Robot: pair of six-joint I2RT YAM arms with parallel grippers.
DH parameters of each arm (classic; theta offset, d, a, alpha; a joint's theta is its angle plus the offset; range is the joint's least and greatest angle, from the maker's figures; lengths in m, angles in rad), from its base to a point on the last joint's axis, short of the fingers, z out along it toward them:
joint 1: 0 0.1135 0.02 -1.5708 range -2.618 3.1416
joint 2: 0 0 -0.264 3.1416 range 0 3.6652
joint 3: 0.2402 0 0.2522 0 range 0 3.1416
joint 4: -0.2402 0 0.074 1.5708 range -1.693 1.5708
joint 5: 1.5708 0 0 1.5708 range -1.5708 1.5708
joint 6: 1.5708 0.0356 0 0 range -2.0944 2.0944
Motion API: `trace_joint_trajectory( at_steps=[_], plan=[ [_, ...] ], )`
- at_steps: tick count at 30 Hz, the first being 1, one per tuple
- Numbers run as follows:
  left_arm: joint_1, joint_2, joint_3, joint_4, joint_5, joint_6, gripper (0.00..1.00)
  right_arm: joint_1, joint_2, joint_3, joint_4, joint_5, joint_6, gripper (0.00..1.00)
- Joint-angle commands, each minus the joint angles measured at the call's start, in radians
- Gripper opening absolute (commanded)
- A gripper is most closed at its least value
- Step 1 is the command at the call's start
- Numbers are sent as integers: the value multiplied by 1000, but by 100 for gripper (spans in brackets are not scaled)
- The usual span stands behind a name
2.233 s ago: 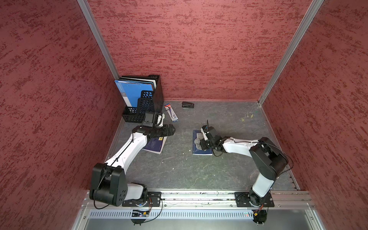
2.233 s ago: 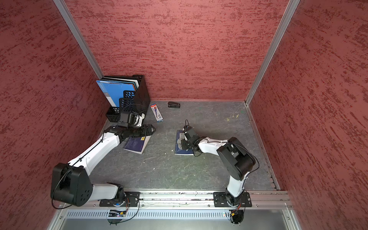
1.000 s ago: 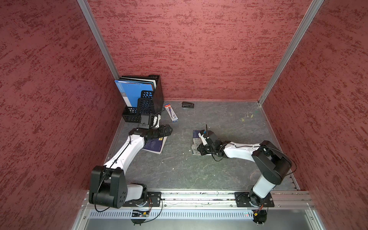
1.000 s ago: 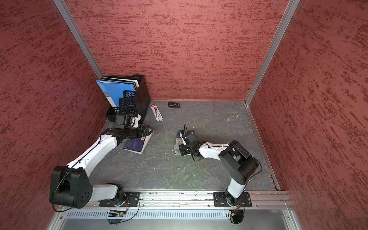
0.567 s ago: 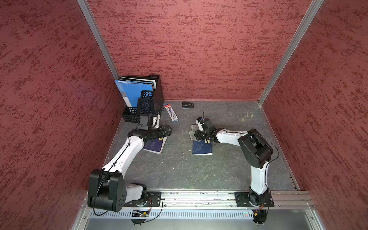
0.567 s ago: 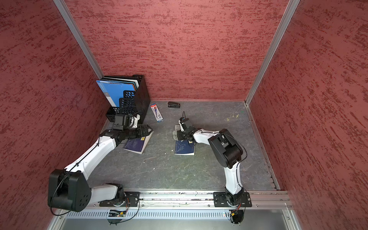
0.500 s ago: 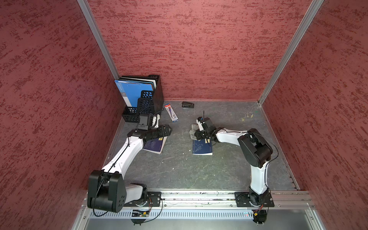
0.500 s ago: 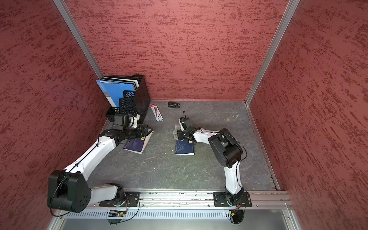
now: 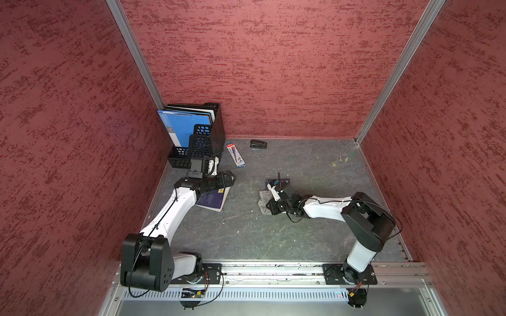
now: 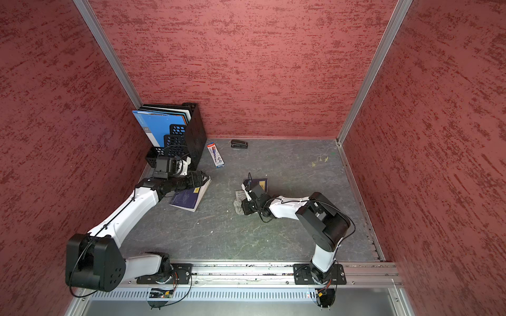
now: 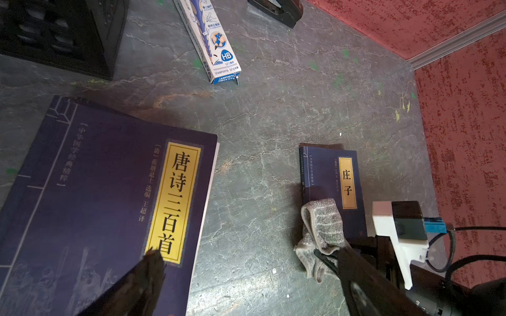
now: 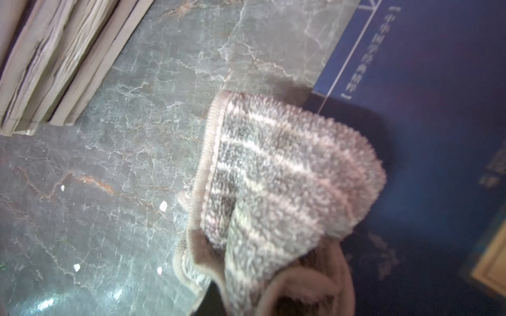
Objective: Wipe the cover of the book
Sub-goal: Wipe the dirt from the cover of the book.
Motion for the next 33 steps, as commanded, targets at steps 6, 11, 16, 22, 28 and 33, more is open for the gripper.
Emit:
trace_joint_trajectory(
  at_steps=[6,11,16,22,28,33],
  plan=[
    [6,-17,2,0,9,-11,100,-58,151,107,-131,25,-21,17],
    [8,-41,-1,-20,3,-2,100,-155,237,221,-135,18,-53,17],
    [10,-55,4,-30,3,-2,100,-202,333,358,-155,-2,-87,17],
    [10,-51,8,-38,-4,1,100,-201,321,347,-150,-20,-84,17],
    [10,-27,8,-19,-7,0,100,-140,181,141,-98,-37,-52,17],
    [10,-19,12,-16,-5,1,100,-71,54,-59,-68,-45,35,17]
  ],
)
